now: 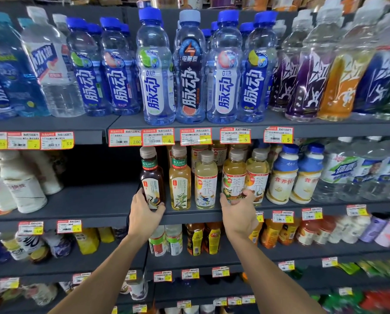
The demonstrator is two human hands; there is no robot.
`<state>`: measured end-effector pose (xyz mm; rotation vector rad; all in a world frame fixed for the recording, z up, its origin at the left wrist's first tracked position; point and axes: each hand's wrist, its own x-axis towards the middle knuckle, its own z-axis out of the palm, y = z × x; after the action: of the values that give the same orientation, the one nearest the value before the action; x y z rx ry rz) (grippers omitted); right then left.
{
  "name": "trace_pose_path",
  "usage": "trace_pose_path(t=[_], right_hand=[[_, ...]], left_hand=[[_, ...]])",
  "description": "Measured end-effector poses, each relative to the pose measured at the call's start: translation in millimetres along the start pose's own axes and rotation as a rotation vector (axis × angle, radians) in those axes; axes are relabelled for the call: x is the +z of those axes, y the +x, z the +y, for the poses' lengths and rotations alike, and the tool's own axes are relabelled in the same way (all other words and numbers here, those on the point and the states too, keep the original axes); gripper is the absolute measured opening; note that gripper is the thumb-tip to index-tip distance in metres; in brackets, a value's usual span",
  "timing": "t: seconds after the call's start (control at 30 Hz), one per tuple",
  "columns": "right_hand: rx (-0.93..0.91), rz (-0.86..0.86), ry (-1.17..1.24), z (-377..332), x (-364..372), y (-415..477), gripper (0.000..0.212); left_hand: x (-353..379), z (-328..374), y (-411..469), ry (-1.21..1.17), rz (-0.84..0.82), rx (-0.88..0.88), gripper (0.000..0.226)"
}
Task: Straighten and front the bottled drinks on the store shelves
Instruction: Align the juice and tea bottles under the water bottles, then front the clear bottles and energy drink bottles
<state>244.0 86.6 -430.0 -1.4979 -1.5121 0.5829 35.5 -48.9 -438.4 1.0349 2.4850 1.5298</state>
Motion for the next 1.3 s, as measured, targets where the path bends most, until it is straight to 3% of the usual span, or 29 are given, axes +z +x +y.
trace_pose_path(t=[0.23,0.5,0.67,0.8,0.97,1.07,1.3], right_hand=[[-0.155,0.053,0.023,32,-26,20,0.044],[-0.233,-0.119,-0.026,21,-19,10,0.025],[-0.396,-0.215,-0.005,19,-16,-2,0.021],[-0.512,-0.294,0.019,49,1,-34,0.028],[-0.55,-0.441,-0.049,92,38,-81,0.024],[-0.601,-0.473,-0.078,100,71,-96,0.029],[-0.619,-0.398,-0.13,82,133,-112,0.07]], left_hand=[[1,-2,0,0.004,0.005,0.011,0.062],[5,11,-9,-0.005,0.05,-0.029,0.057],[7,7,-29,0.053,0.205,-0.047,0.056],[20,-22,-69,0.014,0.379,0.016,0.032],[40,-81,-100,0.11,0.258,0.109,0.02],[47,-116,-93,0.113,0.178,0.112,0.031],[64,-154,-60,0.088,-0.008,0.109,0.068]])
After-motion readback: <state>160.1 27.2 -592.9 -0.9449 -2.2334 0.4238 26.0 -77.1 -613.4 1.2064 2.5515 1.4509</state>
